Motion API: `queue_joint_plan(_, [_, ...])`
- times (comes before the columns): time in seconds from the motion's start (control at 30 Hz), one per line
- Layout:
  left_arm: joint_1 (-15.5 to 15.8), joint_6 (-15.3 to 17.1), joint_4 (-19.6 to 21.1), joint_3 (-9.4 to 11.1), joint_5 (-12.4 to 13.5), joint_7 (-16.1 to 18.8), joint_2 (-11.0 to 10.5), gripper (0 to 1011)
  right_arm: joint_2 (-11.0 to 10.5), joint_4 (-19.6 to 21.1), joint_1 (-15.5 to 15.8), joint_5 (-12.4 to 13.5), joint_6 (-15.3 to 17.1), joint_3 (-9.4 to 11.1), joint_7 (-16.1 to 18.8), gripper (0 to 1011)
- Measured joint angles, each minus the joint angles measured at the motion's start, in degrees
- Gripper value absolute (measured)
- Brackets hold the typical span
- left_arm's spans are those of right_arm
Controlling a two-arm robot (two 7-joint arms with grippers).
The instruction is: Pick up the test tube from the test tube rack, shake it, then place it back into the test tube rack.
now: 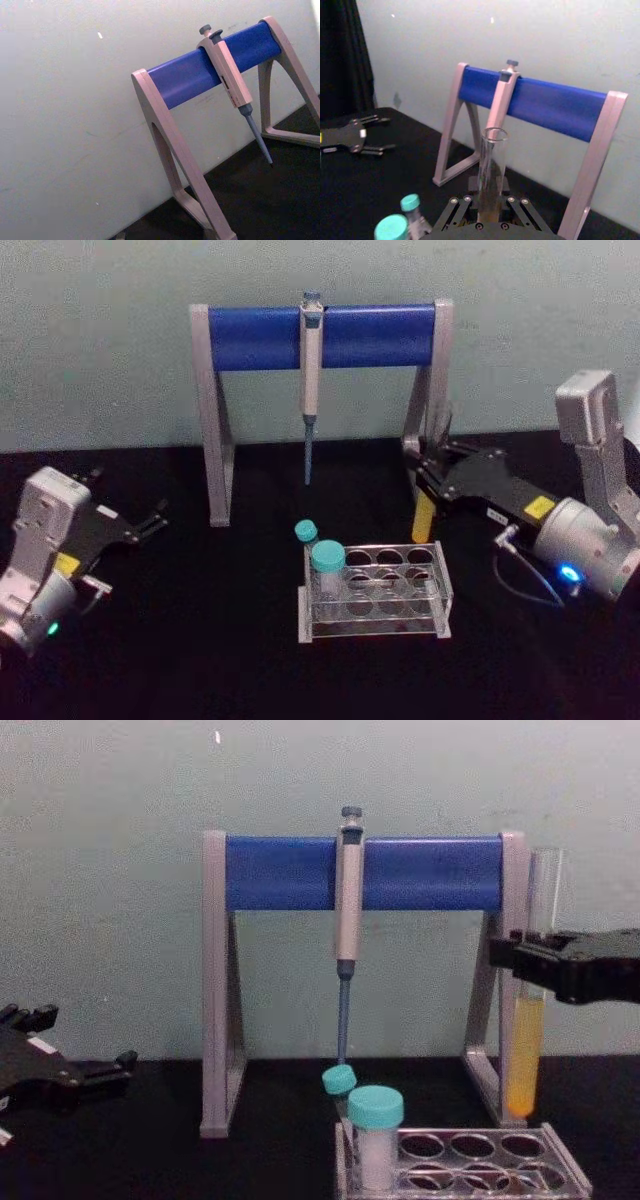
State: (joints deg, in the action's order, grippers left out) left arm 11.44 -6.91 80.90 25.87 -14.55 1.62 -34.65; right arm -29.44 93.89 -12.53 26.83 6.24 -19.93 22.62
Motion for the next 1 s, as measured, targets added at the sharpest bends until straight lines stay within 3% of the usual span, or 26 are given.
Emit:
queue_joint_plan(0.27, [0.00,0.00,0.00,0.00,0.00,0.00,0.00,1010,-0.11,1.40,0.58,0.56,0.15,-1.23,2.56,232])
queue_joint_plan(0.67, [0.00,0.00,0.00,0.00,0.00,0.00,0.00,1010,3.67,-7.24,-7.00,0.22,-2.45,-4.99,6.32,232])
queue_joint_plan(0.8, [0.00,0.00,0.00,0.00,0.00,0.00,0.00,1010,4.56,-9.89,-8.80,-0.19,-3.13,-5.11,6.13,232])
queue_joint_plan(1.0, [0.00,0.00,0.00,0.00,0.00,0.00,0.00,1009,4.79,-10.95,-9.12,-0.48,-3.31,-4.19,4.61,232])
